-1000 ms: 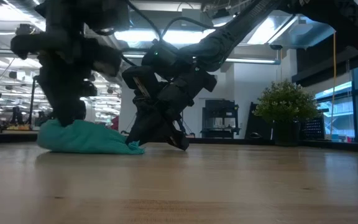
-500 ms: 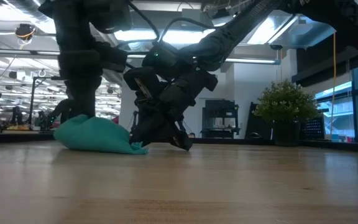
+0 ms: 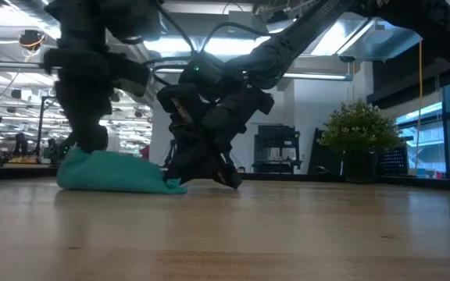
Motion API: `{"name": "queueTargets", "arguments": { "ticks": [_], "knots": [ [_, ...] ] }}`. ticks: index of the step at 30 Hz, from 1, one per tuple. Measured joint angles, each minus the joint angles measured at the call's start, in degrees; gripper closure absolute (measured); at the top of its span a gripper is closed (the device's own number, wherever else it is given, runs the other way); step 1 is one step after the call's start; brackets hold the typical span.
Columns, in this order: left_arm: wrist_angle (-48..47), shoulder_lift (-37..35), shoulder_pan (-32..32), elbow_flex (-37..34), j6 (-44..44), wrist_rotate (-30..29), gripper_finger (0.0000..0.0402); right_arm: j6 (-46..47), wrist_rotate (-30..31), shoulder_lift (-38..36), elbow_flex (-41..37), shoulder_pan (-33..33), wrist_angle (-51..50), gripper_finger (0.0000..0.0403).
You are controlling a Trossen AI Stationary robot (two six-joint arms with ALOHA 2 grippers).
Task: Roll microfiber towels into tight, uniform cylinder then place into a basket
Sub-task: Roll the blue microfiber cloth
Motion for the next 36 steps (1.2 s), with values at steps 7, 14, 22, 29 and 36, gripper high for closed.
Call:
{"name": "queueTargets", "arguments": {
  "ticks": [7,14,22,29,36],
  "knots": [
    [3.7,0.5,-4.2,-4.3,-3.0,0.6,0.0401,-0.8,-0.4,0.0,0.0,0.0,0.2,0.0394],
    [8.9,0.5,-5.4,-8.0,-4.4,-1.6,0.0401,-5.1,-0.6,0.0,-0.1,0.0,1.4,0.0382],
    [12.5,0.4,-6.0,-10.5,-4.5,-1.6,0.0401,-4.8,-0.6,0.0,-0.1,0.0,3.6,0.0337],
    [12.6,0.4,-6.0,-10.6,-4.1,-1.6,0.0401,-3.1,-2.9,-1.9,-0.4,-0.9,2.9,0.0316],
    [12.6,0.4,-6.0,-10.6,-4.1,-1.9,0.0401,-2.2,-2.1,-5.6,-0.3,-1.0,2.9,0.0315]
  ]
}}
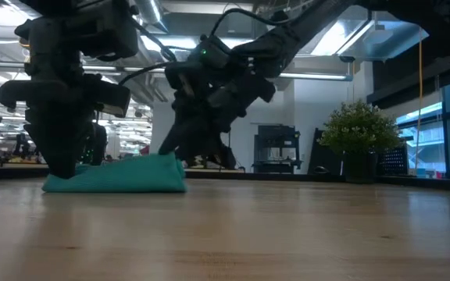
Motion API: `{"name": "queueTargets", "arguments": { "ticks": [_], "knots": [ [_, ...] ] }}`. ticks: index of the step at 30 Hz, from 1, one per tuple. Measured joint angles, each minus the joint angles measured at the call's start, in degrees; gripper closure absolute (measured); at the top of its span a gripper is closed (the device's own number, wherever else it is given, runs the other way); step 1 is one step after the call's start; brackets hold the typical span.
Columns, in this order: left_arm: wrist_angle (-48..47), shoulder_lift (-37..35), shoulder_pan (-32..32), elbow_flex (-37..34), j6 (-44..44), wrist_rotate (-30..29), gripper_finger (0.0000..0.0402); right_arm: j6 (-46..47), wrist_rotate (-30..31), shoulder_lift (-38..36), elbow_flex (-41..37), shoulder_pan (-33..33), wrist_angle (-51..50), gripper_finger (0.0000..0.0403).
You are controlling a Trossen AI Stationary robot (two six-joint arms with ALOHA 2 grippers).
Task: Roll microfiber towels into tight, uniform cylinder then place into a basket
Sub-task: Roll the blue microfiber cloth
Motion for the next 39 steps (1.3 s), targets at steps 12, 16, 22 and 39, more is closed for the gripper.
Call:
{"name": "queueTargets", "arguments": {
  "ticks": [12,16,22,39],
  "knots": [
    [0.0,0.1,0.0,0.0,0.1,0.1,0.0402,-2.8,-0.3,-2.4,0.1,0.3,0.5,0.0315],
    [0.0,0.1,0.0,0.0,0.3,0.1,0.0402,-6.2,2.2,-4.4,0.2,1.5,1.6,0.0315],
    [0.2,0.1,0.0,-0.1,0.1,0.3,0.0402,-13.5,8.8,-1.9,0.3,4.5,4.1,0.0315],
    [0.8,0.1,0.1,-0.1,1.0,0.6,0.0402,-19.7,13.9,5.9,0.4,5.9,11.3,0.0315]
  ]
}}
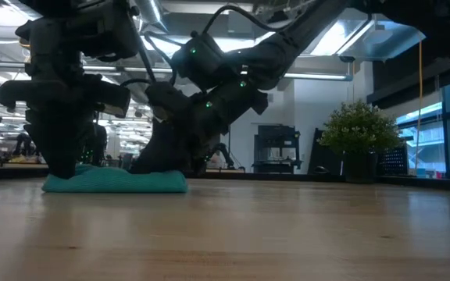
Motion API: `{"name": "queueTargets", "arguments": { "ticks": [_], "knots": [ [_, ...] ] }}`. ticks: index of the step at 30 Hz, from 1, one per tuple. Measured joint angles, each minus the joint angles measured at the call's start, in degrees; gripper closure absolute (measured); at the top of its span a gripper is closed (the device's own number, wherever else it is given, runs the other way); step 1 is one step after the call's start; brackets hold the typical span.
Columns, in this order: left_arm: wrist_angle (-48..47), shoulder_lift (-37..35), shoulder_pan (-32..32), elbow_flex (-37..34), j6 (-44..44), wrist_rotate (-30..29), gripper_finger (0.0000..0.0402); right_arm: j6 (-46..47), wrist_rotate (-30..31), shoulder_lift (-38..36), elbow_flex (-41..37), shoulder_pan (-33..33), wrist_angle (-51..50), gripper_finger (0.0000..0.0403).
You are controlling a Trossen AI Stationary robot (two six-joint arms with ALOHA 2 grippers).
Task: Roll microfiber towels into tight, uniform cylinder then place into a basket
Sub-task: Roll the blue microfiber cloth
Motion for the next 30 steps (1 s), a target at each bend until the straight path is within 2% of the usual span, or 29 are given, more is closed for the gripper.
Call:
{"name": "queueTargets", "arguments": {
  "ticks": [5,12,17,26,30],
  "knots": [
    [-1.8,-0.5,0.0,1.6,1.4,0.6,0.0402,0.0,0.7,0.4,0.1,0.0,-0.2,0.0315],
    [-2.4,-1.3,1.6,5.8,3.7,7.2,0.0402,0.0,0.8,0.4,0.1,0.0,-0.7,0.0315],
    [-2.4,-1.4,4.5,7.0,3.5,8.4,0.0402,-0.1,0.7,0.5,0.0,0.0,-0.8,0.0315],
    [-3.2,-1.5,9.7,7.0,2.0,4.3,0.0402,-0.8,0.7,0.5,-0.1,-0.2,-1.4,0.0315],
    [-2.1,-1.5,11.4,7.1,1.5,0.2,0.0402,-1.3,1.0,0.5,-0.1,-0.1,-1.9,0.0315]
  ]
}}
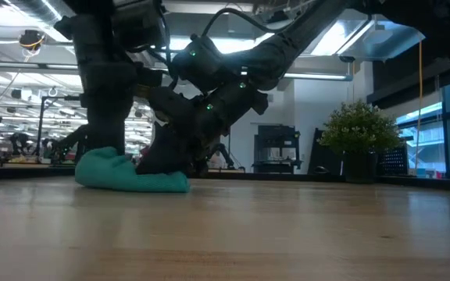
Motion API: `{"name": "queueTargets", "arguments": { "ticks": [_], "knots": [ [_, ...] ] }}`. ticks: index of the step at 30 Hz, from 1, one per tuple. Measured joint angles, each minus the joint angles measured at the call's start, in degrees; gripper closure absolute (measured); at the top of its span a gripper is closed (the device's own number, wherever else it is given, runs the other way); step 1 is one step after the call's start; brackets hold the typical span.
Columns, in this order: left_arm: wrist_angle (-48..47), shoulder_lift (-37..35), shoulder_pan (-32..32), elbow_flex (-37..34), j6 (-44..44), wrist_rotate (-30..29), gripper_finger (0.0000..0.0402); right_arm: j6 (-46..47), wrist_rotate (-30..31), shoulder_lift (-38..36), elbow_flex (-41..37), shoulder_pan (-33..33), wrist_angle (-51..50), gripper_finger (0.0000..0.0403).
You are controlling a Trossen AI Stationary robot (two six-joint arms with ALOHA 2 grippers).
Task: Roll microfiber towels into tight, uniform cylinder then place into a basket
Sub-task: Roll the blue microfiber cloth
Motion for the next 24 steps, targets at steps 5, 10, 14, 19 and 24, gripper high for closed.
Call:
{"name": "queueTargets", "arguments": {
  "ticks": [5,10,14,19,24],
  "knots": [
    [0.1,-0.2,0.9,0.0,0.5,-2.0,0.0402,0.0,0.0,0.0,0.1,0.0,-1.3,0.0315],
    [-2.3,-0.3,2.8,0.0,1.0,-6.6,0.0402,0.0,-0.2,0.0,0.1,0.0,-1.3,0.0315],
    [-3.2,-0.3,3.7,0.0,1.2,-9.5,0.0402,0.1,-0.3,0.0,0.0,0.0,-1.3,0.0315],
    [-2.5,0.5,4.0,-0.4,2.2,-9.5,0.0402,0.2,-0.3,0.0,0.0,0.0,-1.3,0.0315],
    [0.2,1.4,4.4,-2.6,3.5,-9.6,0.0402,0.2,-0.3,0.0,0.0,0.0,-1.3,0.0315]
  ]
}}
